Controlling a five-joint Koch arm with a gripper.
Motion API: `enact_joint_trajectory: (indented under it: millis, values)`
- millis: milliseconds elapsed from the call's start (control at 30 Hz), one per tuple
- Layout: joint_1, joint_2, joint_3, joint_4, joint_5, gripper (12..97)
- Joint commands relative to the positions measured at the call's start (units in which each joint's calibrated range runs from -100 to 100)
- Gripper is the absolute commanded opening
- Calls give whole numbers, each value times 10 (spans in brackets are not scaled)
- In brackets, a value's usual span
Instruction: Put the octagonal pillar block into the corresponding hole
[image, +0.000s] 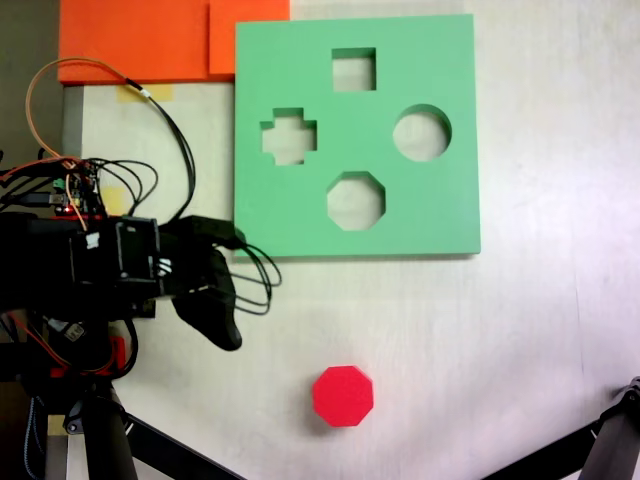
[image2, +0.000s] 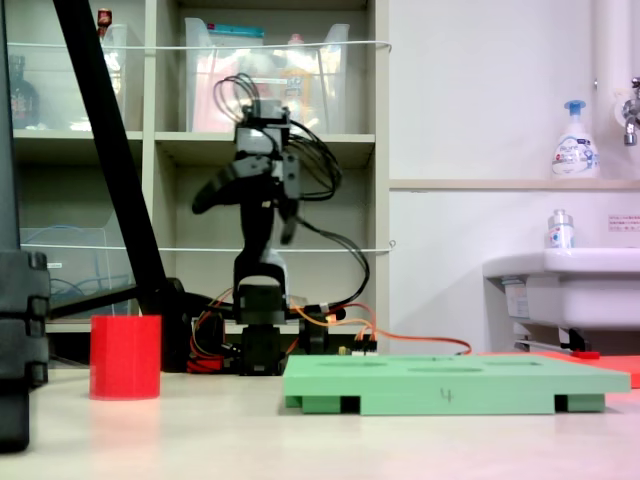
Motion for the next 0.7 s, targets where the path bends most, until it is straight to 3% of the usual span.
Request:
enact_joint_trajectory:
  millis: [0,333,667]
  values:
    - [-31,28,26,-43,-38,793]
    - [-118,180,77,-43,-105,792]
    - [-162,339,158,-43,-139,768]
